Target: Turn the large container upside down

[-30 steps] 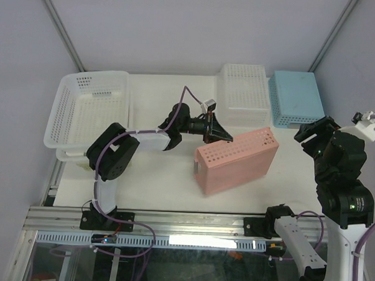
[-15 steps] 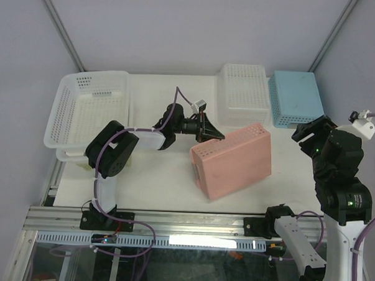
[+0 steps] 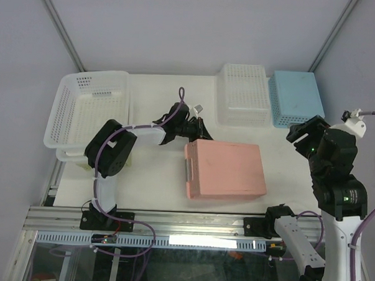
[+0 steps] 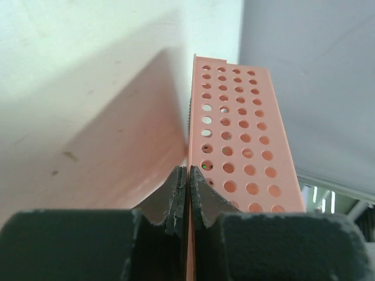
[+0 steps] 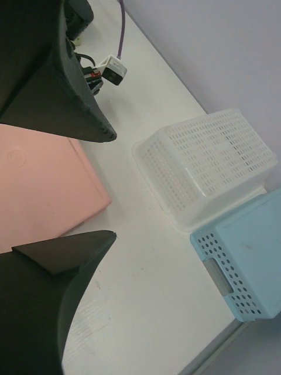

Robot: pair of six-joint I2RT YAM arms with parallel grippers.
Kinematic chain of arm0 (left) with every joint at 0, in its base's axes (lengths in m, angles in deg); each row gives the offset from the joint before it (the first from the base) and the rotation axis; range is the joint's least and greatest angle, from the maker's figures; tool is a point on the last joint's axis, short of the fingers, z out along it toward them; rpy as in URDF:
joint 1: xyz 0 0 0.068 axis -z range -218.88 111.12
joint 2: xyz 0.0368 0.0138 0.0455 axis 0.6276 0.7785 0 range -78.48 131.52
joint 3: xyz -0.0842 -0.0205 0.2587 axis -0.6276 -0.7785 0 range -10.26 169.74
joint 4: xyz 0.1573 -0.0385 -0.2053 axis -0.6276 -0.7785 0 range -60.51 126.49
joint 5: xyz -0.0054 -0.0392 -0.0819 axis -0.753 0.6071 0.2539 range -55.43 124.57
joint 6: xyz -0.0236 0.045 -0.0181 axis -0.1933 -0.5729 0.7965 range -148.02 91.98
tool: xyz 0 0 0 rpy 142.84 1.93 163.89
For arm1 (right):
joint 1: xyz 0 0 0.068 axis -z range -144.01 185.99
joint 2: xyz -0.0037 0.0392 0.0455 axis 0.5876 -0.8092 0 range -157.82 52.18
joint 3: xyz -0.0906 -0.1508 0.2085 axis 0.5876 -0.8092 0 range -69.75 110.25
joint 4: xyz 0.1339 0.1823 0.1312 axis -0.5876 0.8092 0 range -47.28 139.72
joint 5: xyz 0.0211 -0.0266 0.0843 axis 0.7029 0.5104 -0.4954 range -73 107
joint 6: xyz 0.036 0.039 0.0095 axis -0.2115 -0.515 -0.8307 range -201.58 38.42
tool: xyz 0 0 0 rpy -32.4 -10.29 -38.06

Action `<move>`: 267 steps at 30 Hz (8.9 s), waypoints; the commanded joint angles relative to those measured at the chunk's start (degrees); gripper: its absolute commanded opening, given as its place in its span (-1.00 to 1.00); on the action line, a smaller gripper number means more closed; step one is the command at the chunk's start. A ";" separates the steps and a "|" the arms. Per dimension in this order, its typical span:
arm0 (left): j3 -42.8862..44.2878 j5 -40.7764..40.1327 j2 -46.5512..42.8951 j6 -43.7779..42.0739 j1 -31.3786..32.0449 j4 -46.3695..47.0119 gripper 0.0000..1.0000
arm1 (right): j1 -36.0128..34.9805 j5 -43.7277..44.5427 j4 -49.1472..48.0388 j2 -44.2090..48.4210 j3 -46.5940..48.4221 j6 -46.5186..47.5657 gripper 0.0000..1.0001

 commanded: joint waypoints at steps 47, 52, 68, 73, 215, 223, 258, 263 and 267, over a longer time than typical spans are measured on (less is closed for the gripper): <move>4.17 -10.38 -13.48 -38.18 1.26 -37.09 0.90 | -0.21 -25.32 3.44 -7.00 -35.42 -25.13 -0.08; 2.23 -8.76 -14.18 -37.71 1.47 -37.42 0.90 | -0.23 -22.45 0.51 -7.68 -34.99 -26.66 -0.16; 6.36 -5.44 -10.04 -33.22 11.11 -34.12 0.89 | 0.06 -14.46 -13.55 -23.81 -26.75 -26.14 -0.28; 8.35 -4.19 -10.20 -33.02 13.39 -34.10 0.89 | 1.00 -12.28 -13.37 -26.52 -22.97 -23.11 -0.13; 38.29 -64.45 -29.00 -41.83 -17.29 -81.23 0.93 | 12.27 -23.48 -17.95 -24.78 -20.91 -2.60 0.16; 30.56 -63.28 -27.47 -40.75 -18.07 -77.98 0.28 | 11.94 -24.14 -13.81 -19.27 -22.13 -1.77 0.18; 53.38 -55.85 -37.20 -50.32 -17.68 -68.30 -1.00 | 11.95 -23.17 -9.05 -14.13 -17.95 -3.02 0.18; 58.01 -43.70 -35.04 -46.91 -17.72 -64.53 -1.00 | 11.87 -22.40 -7.49 -12.57 -17.03 -3.11 0.18; 51.51 -28.51 -35.09 -37.89 -17.77 -53.78 -1.00 | 11.89 -23.60 -4.63 -11.66 -13.19 -2.09 0.18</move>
